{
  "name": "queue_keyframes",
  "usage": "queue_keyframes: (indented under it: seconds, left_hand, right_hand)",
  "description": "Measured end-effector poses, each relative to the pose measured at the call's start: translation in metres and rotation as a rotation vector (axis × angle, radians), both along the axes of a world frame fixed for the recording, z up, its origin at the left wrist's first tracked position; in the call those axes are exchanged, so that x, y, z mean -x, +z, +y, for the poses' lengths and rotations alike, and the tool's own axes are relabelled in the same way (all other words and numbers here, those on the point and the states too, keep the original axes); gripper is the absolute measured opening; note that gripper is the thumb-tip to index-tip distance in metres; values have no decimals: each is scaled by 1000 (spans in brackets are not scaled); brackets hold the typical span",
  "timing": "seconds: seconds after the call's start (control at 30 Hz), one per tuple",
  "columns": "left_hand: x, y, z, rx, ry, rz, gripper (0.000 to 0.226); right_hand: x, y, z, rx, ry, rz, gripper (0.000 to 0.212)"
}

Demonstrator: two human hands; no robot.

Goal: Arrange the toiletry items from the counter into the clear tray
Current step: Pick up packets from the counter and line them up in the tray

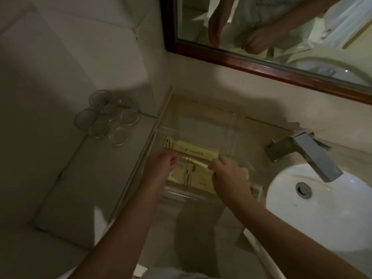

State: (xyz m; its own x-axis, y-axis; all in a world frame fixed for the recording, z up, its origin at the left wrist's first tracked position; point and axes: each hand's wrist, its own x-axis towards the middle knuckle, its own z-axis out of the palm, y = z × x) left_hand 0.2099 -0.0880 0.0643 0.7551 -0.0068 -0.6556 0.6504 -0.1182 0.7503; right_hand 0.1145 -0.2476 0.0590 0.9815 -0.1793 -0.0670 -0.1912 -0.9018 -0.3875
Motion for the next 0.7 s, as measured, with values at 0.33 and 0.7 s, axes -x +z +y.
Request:
queue_keyframes:
  seconds: [0.33,0.7]
  left_hand:
    - [21,-26,40,-557,-442,-592,33]
    - [35,-44,9,-873,-1124,-623,59]
  right_hand:
    - [-59,-34,28,113,230,28,12]
    - [-14,-18,24,62,-147,295,58]
